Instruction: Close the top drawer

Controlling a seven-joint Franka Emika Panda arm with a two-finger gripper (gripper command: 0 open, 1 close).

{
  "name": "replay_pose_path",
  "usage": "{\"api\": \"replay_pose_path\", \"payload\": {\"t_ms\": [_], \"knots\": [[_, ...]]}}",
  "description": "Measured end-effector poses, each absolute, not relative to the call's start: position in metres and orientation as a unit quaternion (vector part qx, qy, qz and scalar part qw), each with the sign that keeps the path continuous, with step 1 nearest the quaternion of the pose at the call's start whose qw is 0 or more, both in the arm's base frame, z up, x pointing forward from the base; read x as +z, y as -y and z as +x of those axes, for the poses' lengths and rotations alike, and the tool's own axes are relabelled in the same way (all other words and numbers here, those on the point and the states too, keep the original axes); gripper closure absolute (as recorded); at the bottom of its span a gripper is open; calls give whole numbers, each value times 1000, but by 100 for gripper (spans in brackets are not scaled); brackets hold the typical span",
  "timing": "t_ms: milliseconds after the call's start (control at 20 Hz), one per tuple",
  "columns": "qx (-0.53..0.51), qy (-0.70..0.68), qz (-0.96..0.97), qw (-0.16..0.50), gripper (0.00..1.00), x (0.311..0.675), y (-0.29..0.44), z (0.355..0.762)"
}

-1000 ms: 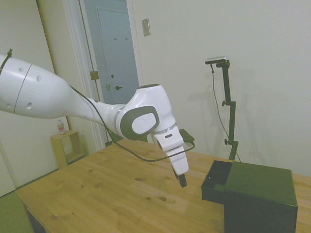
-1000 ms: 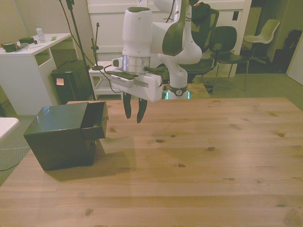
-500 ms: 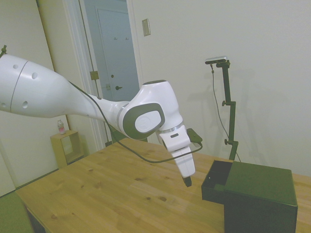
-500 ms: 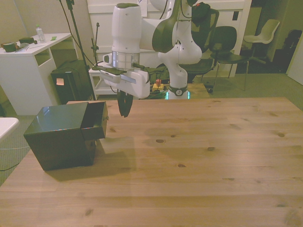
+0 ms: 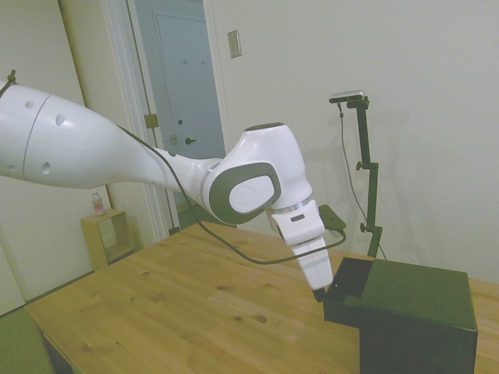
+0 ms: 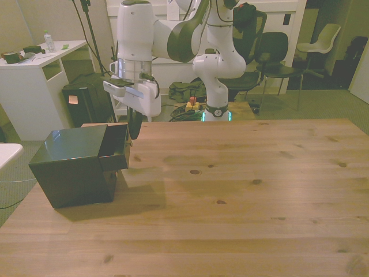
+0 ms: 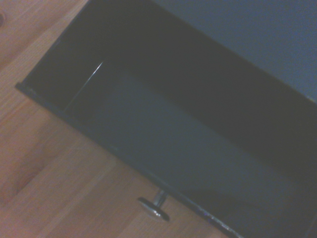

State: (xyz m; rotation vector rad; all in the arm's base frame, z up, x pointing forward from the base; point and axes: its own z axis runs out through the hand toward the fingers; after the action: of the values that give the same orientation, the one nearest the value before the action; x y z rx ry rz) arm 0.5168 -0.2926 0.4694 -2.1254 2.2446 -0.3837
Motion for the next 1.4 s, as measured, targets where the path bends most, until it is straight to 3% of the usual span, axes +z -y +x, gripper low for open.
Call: {"api": "replay_pose_path", "payload": {"t_ms": [1400], "knots": [[-126,-744,-656,17,100,481,351,519]]}}
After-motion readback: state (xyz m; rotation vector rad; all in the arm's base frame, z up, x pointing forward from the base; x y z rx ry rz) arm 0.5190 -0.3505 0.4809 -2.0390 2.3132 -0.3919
